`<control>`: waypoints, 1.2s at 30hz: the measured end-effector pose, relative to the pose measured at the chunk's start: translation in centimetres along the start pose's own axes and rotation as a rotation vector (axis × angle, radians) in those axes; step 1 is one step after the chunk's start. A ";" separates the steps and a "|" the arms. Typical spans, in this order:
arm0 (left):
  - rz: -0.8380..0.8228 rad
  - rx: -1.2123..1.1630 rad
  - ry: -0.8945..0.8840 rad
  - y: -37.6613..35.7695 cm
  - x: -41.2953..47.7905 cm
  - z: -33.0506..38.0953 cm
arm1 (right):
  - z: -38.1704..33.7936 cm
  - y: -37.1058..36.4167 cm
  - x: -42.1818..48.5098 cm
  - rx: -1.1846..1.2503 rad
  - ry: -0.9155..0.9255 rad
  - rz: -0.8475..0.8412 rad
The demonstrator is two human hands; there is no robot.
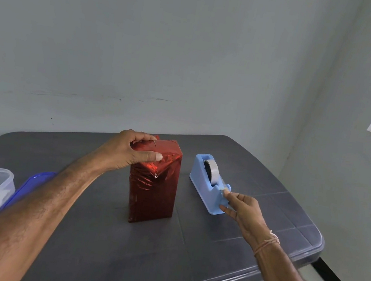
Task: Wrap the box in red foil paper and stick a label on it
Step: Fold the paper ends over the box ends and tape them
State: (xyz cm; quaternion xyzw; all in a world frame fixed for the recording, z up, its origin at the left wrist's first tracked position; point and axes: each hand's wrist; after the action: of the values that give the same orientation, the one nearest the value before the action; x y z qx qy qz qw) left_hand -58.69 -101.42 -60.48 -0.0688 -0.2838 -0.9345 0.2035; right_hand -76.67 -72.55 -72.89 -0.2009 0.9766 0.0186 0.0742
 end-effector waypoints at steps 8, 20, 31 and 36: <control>0.001 0.020 0.015 0.0 0.0 0.1 | 0.7 -0.3 -0.6 0.059 0.048 0.039; 0.002 -0.007 0.030 -0.2 0.0 0.3 | 3.9 -0.5 -0.1 -0.009 -0.029 0.197; -0.006 -0.006 0.034 -0.7 -0.5 0.5 | -8.7 -4.5 -4.0 -0.262 0.419 -0.236; 0.000 -0.002 -0.008 -0.2 -0.7 0.6 | -14.9 -9.2 -2.2 -0.455 0.506 -0.542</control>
State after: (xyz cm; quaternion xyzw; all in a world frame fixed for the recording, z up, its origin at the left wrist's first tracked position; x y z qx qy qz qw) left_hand -58.17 -100.69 -60.20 -0.0728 -0.2836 -0.9345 0.2024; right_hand -73.06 -81.07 -57.90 -0.4594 0.8471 0.1634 -0.2112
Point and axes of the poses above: each hand's wrist, its own x-axis towards the middle knuckle, its own y-axis out of the back of the hand, z = x × y, and after that the axes turned 4 degrees about -x, right-handed
